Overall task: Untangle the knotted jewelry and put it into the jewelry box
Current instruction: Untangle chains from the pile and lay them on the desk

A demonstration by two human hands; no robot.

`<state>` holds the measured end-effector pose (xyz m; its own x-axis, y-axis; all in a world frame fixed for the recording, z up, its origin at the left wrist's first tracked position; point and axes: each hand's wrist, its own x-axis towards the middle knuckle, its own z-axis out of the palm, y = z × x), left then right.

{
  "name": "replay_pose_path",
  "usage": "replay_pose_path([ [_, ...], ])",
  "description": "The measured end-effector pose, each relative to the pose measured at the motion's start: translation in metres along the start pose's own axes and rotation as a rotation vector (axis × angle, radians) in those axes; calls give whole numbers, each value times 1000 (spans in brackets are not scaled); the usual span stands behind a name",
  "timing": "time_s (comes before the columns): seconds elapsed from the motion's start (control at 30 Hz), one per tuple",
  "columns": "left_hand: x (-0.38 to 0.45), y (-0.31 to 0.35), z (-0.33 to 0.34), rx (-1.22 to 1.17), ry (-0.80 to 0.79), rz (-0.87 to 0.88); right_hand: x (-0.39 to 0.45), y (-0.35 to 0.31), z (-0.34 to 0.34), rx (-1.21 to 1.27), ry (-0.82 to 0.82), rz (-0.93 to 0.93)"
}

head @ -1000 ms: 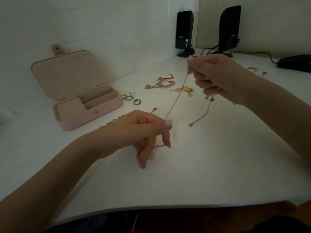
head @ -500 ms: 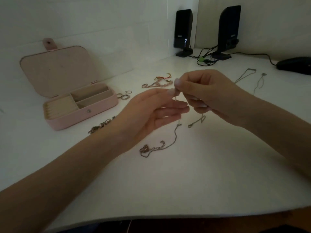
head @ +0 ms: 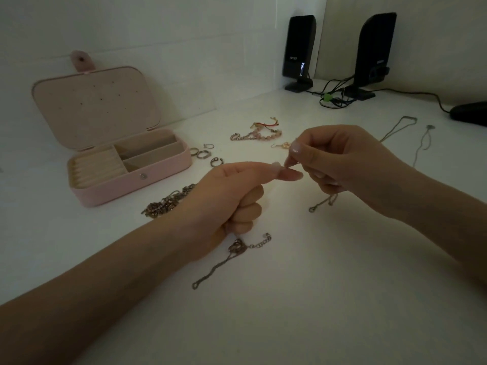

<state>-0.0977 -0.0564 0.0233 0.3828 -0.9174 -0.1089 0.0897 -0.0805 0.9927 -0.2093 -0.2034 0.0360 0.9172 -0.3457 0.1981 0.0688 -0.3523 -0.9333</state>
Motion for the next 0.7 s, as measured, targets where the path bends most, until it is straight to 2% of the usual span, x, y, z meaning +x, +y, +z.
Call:
replay_pose_path([
  [0.23,0,-4,-2,43,16,24,0,-2,-3,0,36,-58],
  [0.47,-2,-1,-4,115,-75,-21,1,-2,-6,-98,97,-112],
  [0.7,-2,-2,-4,99,-57,5,1,1,-6,-267,7,-70],
])
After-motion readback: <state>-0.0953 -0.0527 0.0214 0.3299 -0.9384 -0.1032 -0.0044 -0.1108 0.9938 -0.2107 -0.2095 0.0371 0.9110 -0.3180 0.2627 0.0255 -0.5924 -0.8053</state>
